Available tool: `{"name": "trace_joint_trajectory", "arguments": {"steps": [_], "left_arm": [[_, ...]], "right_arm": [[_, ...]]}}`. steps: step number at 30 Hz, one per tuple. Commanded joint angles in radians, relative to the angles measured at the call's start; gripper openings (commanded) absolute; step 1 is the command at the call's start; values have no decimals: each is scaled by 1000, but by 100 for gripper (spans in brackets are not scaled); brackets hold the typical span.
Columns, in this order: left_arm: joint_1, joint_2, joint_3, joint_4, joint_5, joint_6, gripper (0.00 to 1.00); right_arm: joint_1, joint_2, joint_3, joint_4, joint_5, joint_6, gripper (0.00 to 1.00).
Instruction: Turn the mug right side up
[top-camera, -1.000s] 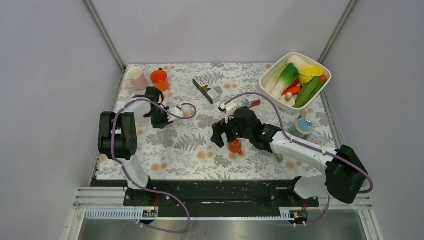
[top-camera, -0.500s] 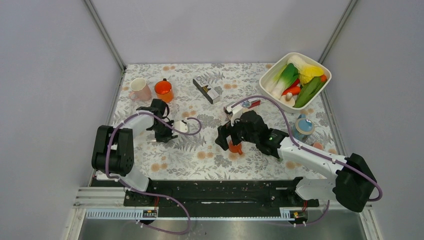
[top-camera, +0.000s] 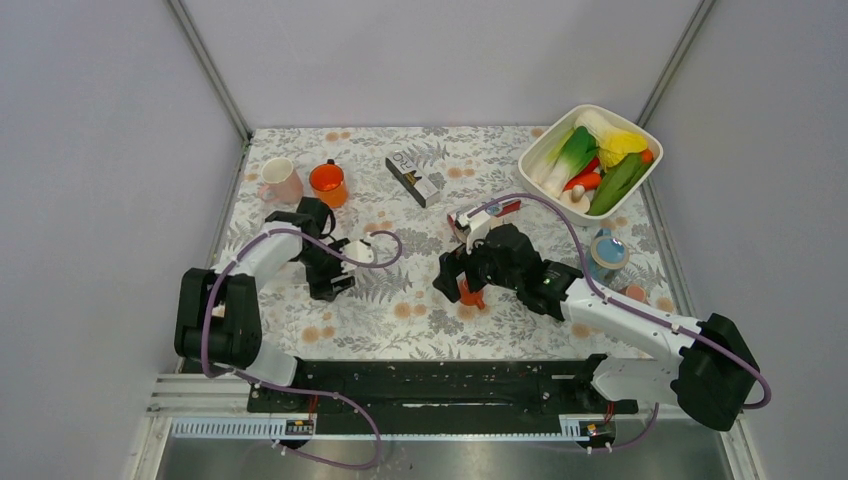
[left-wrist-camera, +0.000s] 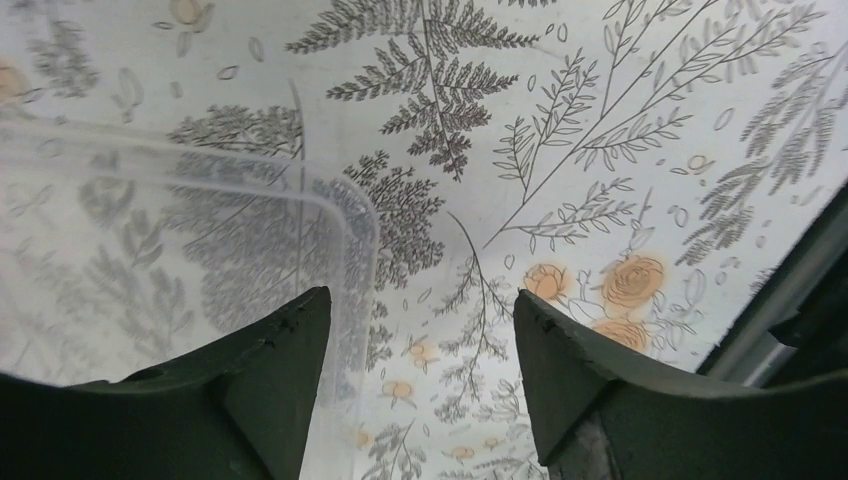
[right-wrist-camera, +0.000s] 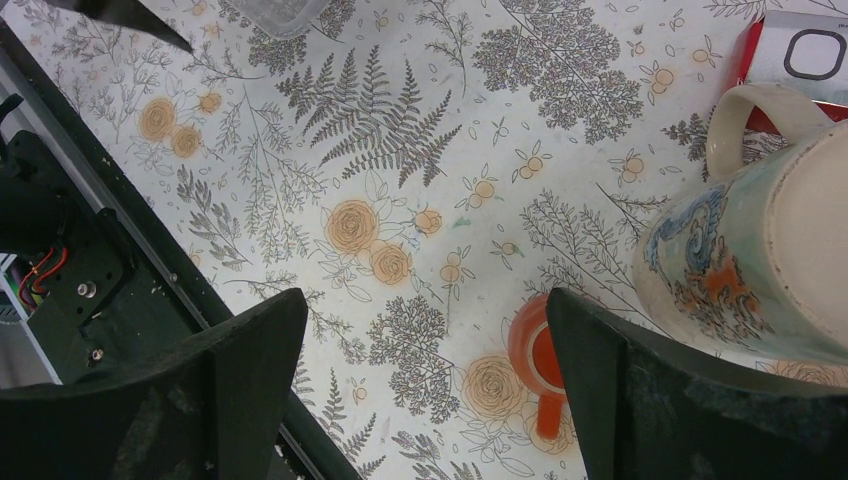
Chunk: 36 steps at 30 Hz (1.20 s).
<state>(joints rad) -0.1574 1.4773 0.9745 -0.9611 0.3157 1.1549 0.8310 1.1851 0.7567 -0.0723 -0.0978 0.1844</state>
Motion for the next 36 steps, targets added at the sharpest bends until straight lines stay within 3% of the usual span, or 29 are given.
{"name": "trace_joint_trajectory", "arguments": {"steps": [1, 2, 4, 9, 15, 19, 23, 31, 36], "left_arm": [[9, -64, 205, -147, 64, -103, 82], [20, -60, 276, -174, 71, -121, 83], [56, -39, 397, -197, 81, -190, 98], [188, 89, 699, -83, -25, -467, 98], [354, 313, 937, 154, -146, -708, 98], [386, 492, 1077, 161, -274, -706, 99], [405, 604, 1125, 197, -346, -690, 97], [398, 740, 1150, 243, -327, -629, 94], [398, 771, 1144, 242, -297, -591, 72]], "right_arm": [[-6, -18, 3, 31, 18, -7, 99], [-6, -17, 3, 30, 20, -12, 99], [-6, -16, 3, 31, 24, -23, 99], [-6, 6, 9, 32, 29, -58, 100], [-7, 53, 22, 31, 28, -86, 100], [-8, 66, 24, 36, 30, -93, 99], [-13, 82, 32, 38, 27, -101, 99], [-18, 125, 62, 39, 15, -102, 99], [-20, 145, 79, 37, 12, -95, 99]]}}
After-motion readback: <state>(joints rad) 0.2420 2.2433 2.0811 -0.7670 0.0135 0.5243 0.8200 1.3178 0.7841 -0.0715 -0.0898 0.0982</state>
